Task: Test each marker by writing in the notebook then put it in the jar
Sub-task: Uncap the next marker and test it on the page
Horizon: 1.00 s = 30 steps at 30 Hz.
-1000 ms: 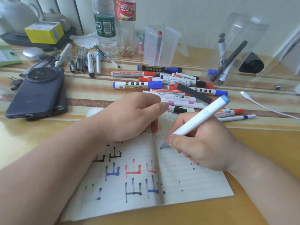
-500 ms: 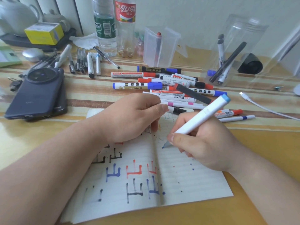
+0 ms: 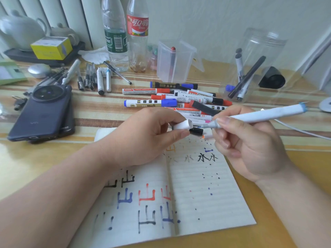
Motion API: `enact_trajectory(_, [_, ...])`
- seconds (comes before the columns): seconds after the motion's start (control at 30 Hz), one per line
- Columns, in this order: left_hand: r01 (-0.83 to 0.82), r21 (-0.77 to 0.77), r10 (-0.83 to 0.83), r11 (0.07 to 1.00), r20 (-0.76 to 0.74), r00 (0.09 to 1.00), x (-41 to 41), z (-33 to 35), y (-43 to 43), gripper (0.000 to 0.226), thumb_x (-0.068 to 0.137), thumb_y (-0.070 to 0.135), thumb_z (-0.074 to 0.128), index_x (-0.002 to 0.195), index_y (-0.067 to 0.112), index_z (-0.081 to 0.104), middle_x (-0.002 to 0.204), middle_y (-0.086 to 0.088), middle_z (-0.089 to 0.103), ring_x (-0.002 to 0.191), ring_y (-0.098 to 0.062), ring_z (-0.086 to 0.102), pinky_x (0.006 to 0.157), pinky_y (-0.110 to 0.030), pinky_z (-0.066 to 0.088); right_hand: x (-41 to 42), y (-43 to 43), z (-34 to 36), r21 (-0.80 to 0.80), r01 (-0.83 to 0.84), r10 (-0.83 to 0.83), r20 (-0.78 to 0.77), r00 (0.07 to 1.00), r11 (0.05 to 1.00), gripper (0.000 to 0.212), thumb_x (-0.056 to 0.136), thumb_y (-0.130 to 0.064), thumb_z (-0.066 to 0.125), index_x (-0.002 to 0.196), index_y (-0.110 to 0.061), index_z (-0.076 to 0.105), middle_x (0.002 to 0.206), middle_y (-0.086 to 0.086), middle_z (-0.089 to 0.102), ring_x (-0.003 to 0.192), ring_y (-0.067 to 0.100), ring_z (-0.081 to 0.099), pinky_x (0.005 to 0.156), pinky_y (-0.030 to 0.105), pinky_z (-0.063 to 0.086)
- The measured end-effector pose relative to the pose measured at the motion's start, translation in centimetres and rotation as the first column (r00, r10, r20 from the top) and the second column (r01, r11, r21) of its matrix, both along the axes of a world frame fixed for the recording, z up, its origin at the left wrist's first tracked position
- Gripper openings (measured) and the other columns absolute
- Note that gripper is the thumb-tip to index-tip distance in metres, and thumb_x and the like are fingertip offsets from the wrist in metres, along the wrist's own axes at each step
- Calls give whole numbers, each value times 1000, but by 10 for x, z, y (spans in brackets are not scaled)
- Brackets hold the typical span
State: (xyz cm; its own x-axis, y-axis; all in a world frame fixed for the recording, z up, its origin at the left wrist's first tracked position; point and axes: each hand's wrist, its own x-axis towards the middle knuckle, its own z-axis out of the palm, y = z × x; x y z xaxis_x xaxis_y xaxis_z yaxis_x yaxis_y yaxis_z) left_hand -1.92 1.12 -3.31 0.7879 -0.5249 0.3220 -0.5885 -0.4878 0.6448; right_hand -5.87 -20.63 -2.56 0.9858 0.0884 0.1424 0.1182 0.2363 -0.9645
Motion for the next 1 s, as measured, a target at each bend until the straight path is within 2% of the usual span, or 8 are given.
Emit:
enact_trajectory(0.07, [5, 0, -5, 1000, 24, 1000, 0, 0, 0, 11, 94, 37, 65, 93, 27, 68, 82, 20, 59, 70, -18, 55, 62, -22, 43, 0, 2, -1, -6, 4, -4, 12, 1000, 1000, 13, 74, -10, 71, 79, -4, 61, 57, 10, 47, 48, 18, 37, 42, 16, 26])
enact_trajectory(0.17, [28, -4, -27, 1000, 64, 998, -1, 0, -1, 13, 94, 36, 67, 90, 23, 67, 82, 11, 59, 68, -19, 53, 62, -27, 44, -1, 4, -2, 4, 40, -40, 13, 999, 999, 7, 80, -8, 62, 81, -2, 59, 58, 10, 47, 49, 19, 36, 42, 17, 25])
enact_trajectory(0.37, [83, 26, -86, 996, 142, 986, -6, 4, -5, 15, 93, 32, 69, 100, 19, 74, 69, 19, 51, 65, 5, 50, 61, -7, 33, -2, 7, -5, -60, -2, 0, -48, 999, 998, 10, 80, -13, 68, 81, -14, 59, 59, 11, 51, 49, 19, 42, 40, 17, 28])
enact_trajectory(0.5, [74, 50, -82, 996, 184, 979, -6, 4, -7, 30, 94, 41, 63, 82, 15, 69, 62, 12, 48, 63, -5, 49, 58, -11, 32, -2, 9, -6, -102, -54, 48, -58, 997, 993, 30, 74, -18, 87, 73, -19, 57, 59, 13, 51, 47, 19, 40, 44, 20, 29])
enact_trajectory(0.63, [43, 5, -43, 999, 208, 977, -11, 5, -12, 37, 96, 38, 61, 69, 14, 54, 58, 7, 42, 58, -15, 43, 54, -22, 33, -2, 10, -1, -11, -44, 43, -79, 996, 999, 25, 68, -22, 81, 66, -20, 56, 55, 11, 46, 45, 17, 34, 43, 22, 24])
enact_trajectory(0.77, [72, -36, -66, 997, 148, 987, -15, 2, -17, 40, 97, 35, 60, 66, 12, 49, 58, 5, 43, 56, -17, 41, 53, -32, 35, -2, 9, 0, -31, -96, 94, -72, 993, 995, 25, 74, -22, 74, 69, -16, 50, 53, 14, 43, 45, 18, 34, 45, 23, 23])
enact_trajectory(0.9, [128, -35, -126, 991, 38, 991, -16, 3, -12, 37, 97, 38, 60, 66, 22, 51, 59, 0, 51, 59, -19, 47, 56, -37, 41, -5, 7, -2, -70, -145, 142, -54, 988, 987, 27, 76, -27, 78, 70, -17, 53, 53, 13, 44, 44, 18, 37, 46, 22, 28])
enact_trajectory(1.0, [147, 3, -147, 989, -33, 989, -11, 11, -8, 30, 94, 49, 61, 82, 23, 68, 71, 2, 63, 67, -19, 57, 61, -36, 47, -3, 11, -4, -95, -79, 77, -30, 997, 992, 24, 82, -33, 77, 75, -16, 61, 61, 21, 47, 50, 20, 42, 46, 26, 32])
